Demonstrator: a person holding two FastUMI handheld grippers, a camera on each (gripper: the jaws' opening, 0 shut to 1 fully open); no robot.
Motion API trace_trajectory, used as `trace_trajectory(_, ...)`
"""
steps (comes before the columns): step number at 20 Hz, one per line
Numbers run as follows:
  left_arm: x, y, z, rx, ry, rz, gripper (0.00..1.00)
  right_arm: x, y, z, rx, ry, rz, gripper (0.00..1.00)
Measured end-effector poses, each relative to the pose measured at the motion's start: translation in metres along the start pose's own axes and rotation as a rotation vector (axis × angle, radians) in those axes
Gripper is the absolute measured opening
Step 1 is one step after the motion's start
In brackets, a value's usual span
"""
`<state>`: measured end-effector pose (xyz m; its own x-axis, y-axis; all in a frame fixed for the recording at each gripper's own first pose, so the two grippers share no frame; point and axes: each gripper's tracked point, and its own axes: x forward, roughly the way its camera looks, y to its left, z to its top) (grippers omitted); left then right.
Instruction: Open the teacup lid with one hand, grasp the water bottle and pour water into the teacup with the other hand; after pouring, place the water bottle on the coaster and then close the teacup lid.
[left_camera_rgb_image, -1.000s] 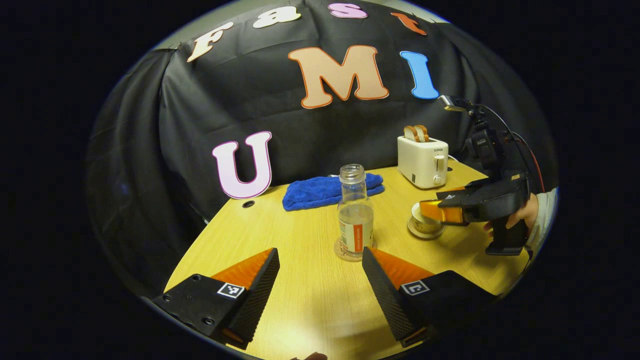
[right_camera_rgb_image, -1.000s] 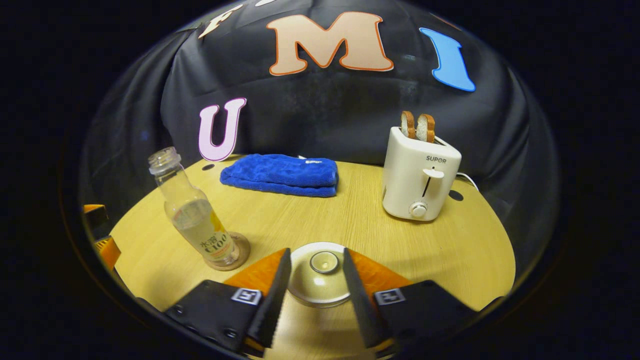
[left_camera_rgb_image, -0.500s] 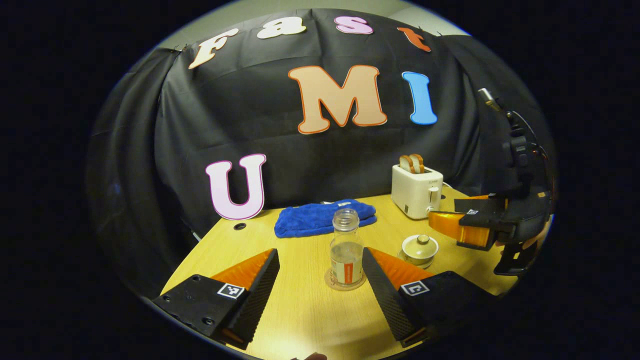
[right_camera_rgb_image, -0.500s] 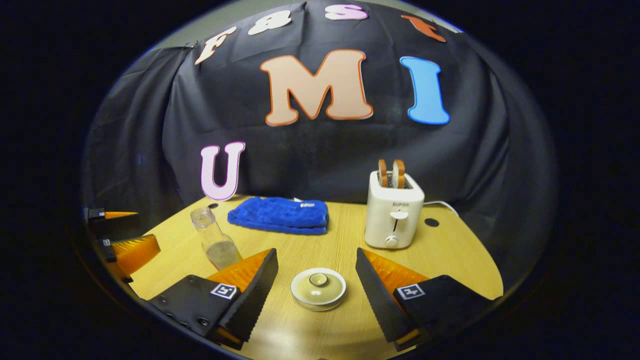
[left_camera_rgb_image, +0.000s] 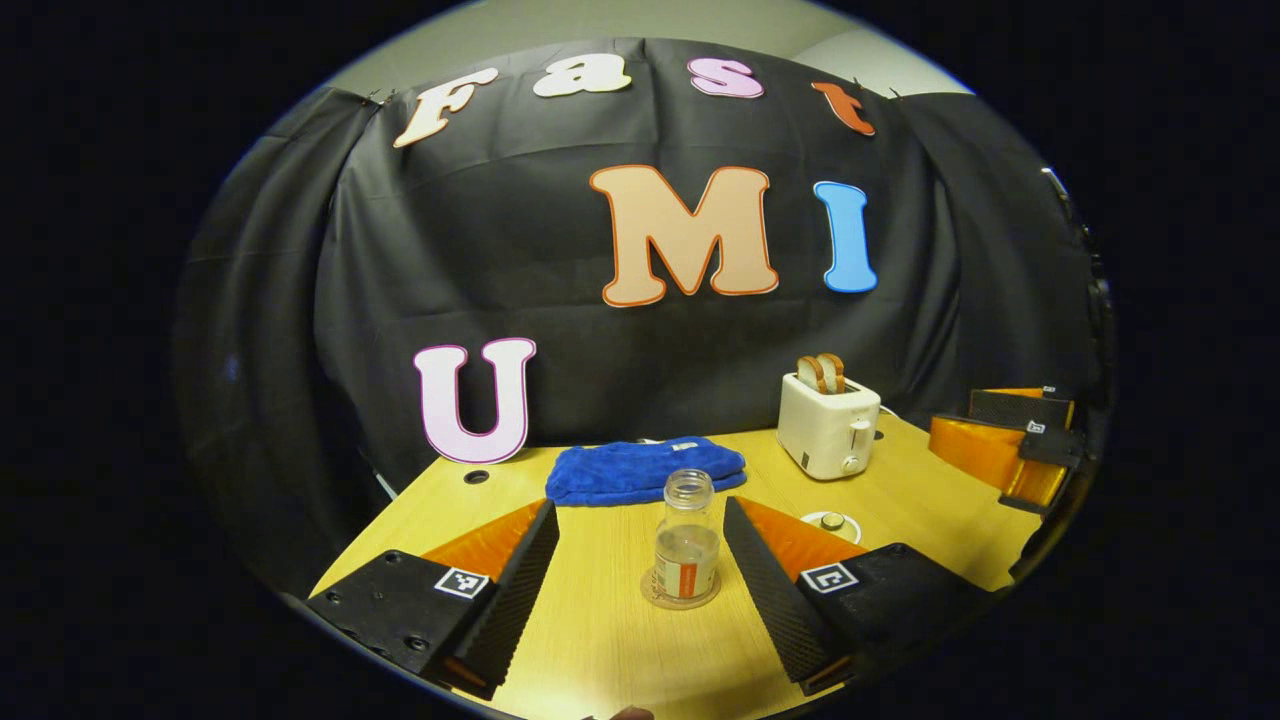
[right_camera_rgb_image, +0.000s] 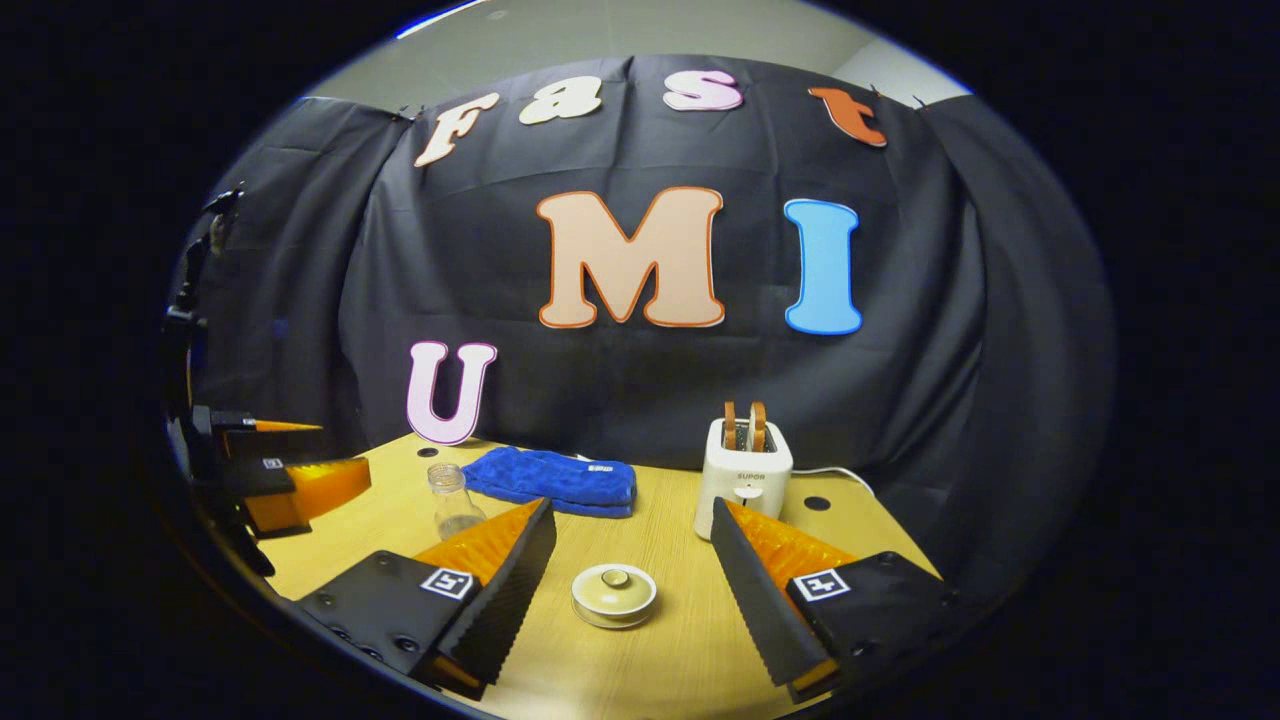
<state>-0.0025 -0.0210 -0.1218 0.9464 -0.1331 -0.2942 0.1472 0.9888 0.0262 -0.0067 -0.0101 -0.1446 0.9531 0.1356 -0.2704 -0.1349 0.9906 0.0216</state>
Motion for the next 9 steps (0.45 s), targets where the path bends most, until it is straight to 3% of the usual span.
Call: trace_trajectory(9, -0.008, 0.011, 0.028, 0.008, -0.063, 0.034, 0.96, -0.011, 0.009, 0.005, 0.018, -0.005, 0.012, 0.99)
